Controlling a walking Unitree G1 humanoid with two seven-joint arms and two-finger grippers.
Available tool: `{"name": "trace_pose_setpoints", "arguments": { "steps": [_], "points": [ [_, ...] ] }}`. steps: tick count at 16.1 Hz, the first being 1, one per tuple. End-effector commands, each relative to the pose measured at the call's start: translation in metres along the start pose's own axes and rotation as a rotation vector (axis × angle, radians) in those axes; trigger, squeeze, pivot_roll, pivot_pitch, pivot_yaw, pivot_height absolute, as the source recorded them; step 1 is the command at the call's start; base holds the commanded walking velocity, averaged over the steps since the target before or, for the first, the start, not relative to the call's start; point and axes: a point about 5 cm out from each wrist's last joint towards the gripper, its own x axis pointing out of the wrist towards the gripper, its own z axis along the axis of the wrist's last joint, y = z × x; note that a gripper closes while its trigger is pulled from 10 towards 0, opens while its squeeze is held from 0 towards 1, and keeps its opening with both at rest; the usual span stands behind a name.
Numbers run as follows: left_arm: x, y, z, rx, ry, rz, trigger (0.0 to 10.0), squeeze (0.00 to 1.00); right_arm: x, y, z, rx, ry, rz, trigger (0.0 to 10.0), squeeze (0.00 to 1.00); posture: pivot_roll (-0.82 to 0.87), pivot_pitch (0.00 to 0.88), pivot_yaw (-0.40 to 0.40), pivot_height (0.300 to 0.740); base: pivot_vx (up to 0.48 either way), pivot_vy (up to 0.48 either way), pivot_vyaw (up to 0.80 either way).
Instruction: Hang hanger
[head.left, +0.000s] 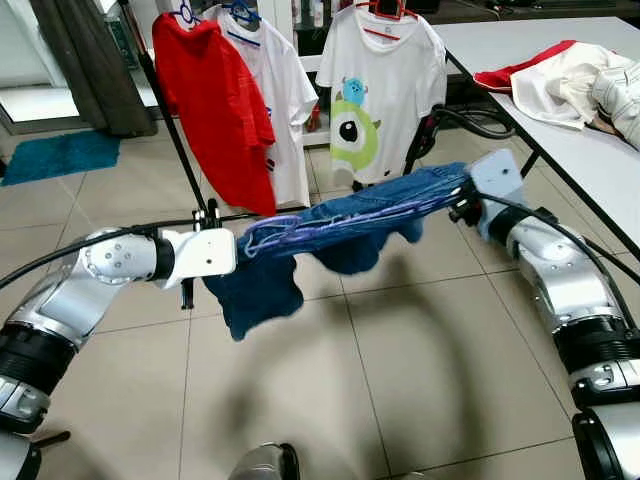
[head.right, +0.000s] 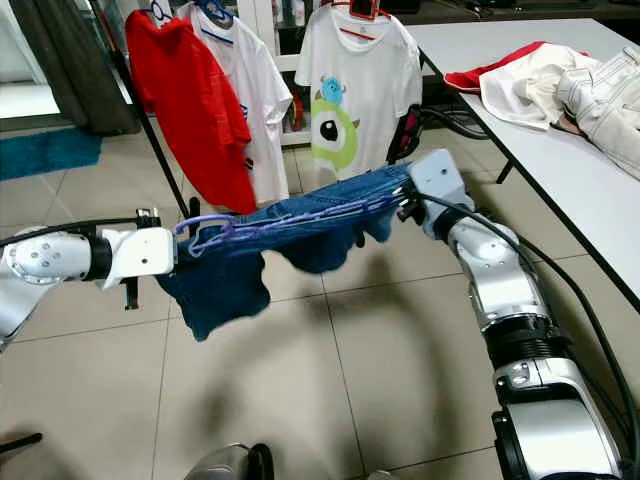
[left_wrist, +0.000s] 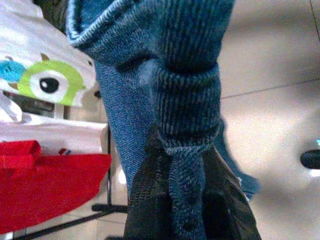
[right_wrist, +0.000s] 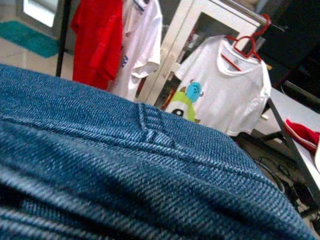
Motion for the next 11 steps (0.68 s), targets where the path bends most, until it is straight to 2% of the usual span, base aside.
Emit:
{"name": "trace_pose_setpoints", "arguments": {
  "steps": [1, 2, 6, 8, 9, 11],
  "points": [
    [-0.01, -0.021, -0.048, -0.102, 0.264, -0.088, 0.0, 0.0, -0.008, -0.035, 0.02, -0.113, -0.05, -0.094, 0.0, 0.0, -0.08, 0.063, 0.066, 0.74, 0.0, 0.0, 0.0],
    [-0.005, -0.021, -0.048, -0.104, 0.273, -0.084, 0.0, 0.0, -0.002, -0.022, 0.031, -0.218, -0.081, -0.031, 0.0, 0.0, -0.08, 0.063, 0.066, 0.74, 0.0, 0.0, 0.0],
    [0.007, -0.018, -0.04, -0.098, 0.258, -0.085, 0.0, 0.0, 0.01, 0.016, 0.051, -0.439, -0.172, 0.097, 0.0, 0.0, -0.08, 0.065, 0.067, 0.74, 0.0, 0.0, 0.0],
    [0.012, -0.018, -0.041, -0.084, 0.281, -0.101, 0.0, 0.0, 0.012, 0.042, 0.056, -0.456, -0.203, 0.19, 0.0, 0.0, -0.08, 0.066, 0.069, 0.74, 0.0, 0.0, 0.0],
    [0.018, -0.019, -0.039, -0.093, 0.291, -0.108, 0.0, 0.0, 0.012, 0.066, 0.055, -0.459, -0.211, 0.283, 0.0, 0.0, -0.08, 0.066, 0.071, 0.74, 0.0, 0.0, 0.0],
    [0.02, -0.019, -0.038, -0.1, 0.295, -0.099, 0.0, 0.0, 0.013, 0.072, 0.052, -0.449, -0.2, 0.304, 0.0, 0.0, -0.08, 0.066, 0.071, 0.74, 0.0, 0.0, 0.0]
  ]
}}
